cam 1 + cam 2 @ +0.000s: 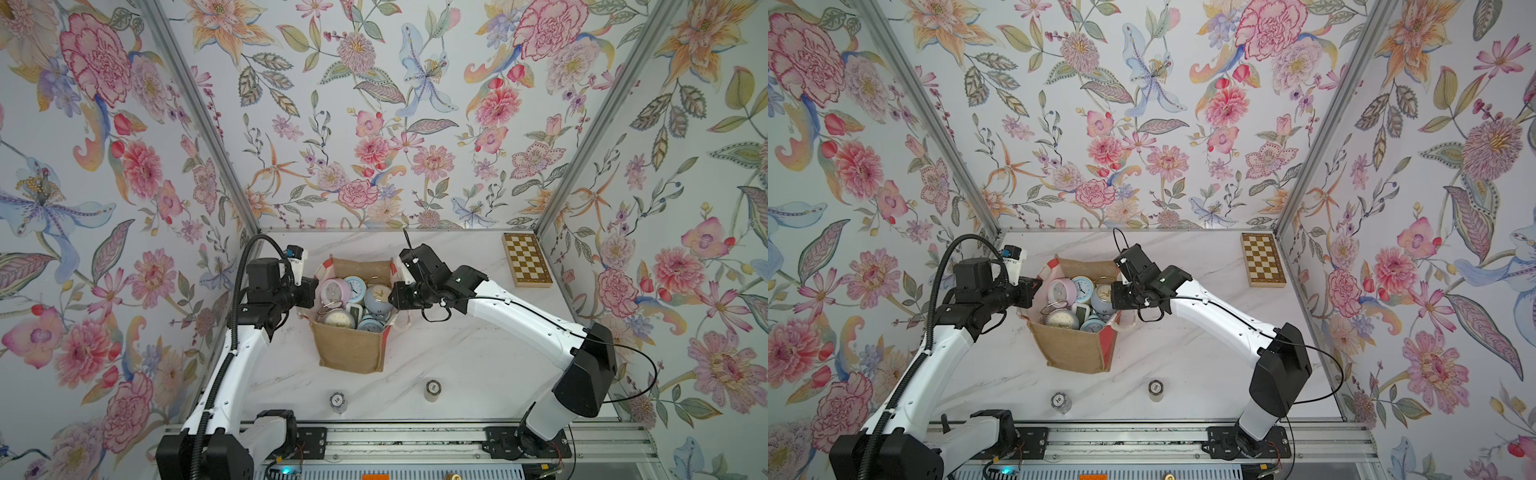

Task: Put the alarm clock into the canvas bag
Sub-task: Move the canvas bag to the center of the board.

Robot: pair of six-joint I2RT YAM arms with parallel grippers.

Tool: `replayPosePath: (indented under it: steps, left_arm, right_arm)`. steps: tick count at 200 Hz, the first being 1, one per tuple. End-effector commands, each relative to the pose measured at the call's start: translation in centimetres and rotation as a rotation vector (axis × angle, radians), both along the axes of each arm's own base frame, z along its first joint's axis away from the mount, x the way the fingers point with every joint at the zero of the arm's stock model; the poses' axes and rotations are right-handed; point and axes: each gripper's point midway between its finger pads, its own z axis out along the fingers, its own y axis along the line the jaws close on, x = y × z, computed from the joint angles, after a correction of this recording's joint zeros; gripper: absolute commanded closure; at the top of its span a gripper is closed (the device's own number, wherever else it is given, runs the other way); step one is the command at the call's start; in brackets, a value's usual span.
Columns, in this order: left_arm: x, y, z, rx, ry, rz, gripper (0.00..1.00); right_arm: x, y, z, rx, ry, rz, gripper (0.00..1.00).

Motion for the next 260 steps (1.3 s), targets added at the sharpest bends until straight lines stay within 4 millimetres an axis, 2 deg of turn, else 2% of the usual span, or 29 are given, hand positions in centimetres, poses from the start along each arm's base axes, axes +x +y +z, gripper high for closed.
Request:
replayPosePath:
  steps: [1, 13, 38, 61, 95, 101, 128, 152, 157, 159, 161, 189, 230, 260]
  left_arm:
    - [-0.3, -2.7, 0.1, -0.104, 0.015, -0.088, 1.00]
    - [0.2, -3.6, 1.2, -0.144, -0.021, -0.104, 1.00]
    - [1.6, -6.4, 4.2, -0.271, -0.114, -0.145, 1.00]
    - [3.0, -9.3, 7.0, -0.334, -0.175, -0.188, 1.00]
    - [5.3, -12.6, 10.0, -0.381, -0.241, -0.213, 1.00]
    - [5.8, -13.0, 10.3, -0.383, -0.249, -0.215, 1.00]
    - [8.1, -14.7, 10.9, -0.386, -0.272, -0.221, 1.00]
    - [10.3, -15.6, 11.1, -0.395, -0.290, -0.217, 1.00]
    - [10.5, -15.7, 11.7, -0.397, -0.304, -0.219, 1.00]
    - [11.2, -15.8, 10.6, -0.391, -0.282, -0.214, 1.00]
    - [11.4, -16.0, 10.4, -0.389, -0.279, -0.214, 1.00]
    - [13.8, -16.6, 10.1, -0.352, -0.284, -0.201, 1.00]
    - [15.2, -16.8, 8.4, -0.321, -0.245, -0.182, 1.00]
    - [15.1, -16.1, 8.3, -0.279, -0.253, -0.158, 0.85]
  right_arm:
    - [0.9, 0.7, 2.6, 0.107, -0.043, 0.020, 0.89]
    - [1.6, 0.3, 3.6, 0.120, -0.066, 0.011, 1.00]
    - [3.0, -0.4, 6.1, 0.142, -0.132, -0.001, 1.00]
    - [4.3, -1.1, 7.2, 0.167, -0.141, -0.008, 1.00]
    - [6.7, -3.4, 8.6, 0.159, -0.185, -0.052, 1.00]
    - [8.0, -4.9, 9.0, 0.155, -0.199, -0.087, 1.00]
    - [10.6, -7.1, 9.8, 0.131, -0.229, -0.122, 1.00]
    - [13.1, -8.8, 9.4, 0.098, -0.234, -0.143, 1.00]
    - [13.6, -9.1, 9.1, 0.090, -0.231, -0.146, 1.00]
    - [13.8, -9.2, 9.0, 0.086, -0.230, -0.147, 1.00]
    - [14.1, -9.4, 8.9, 0.084, -0.228, -0.151, 1.00]
    - [16.5, -10.9, 7.7, 0.050, -0.218, -0.173, 1.00]
    - [18.2, -11.9, 6.6, 0.023, -0.208, -0.184, 1.00]
    - [18.2, -12.7, 6.9, 0.011, -0.216, -0.193, 0.71]
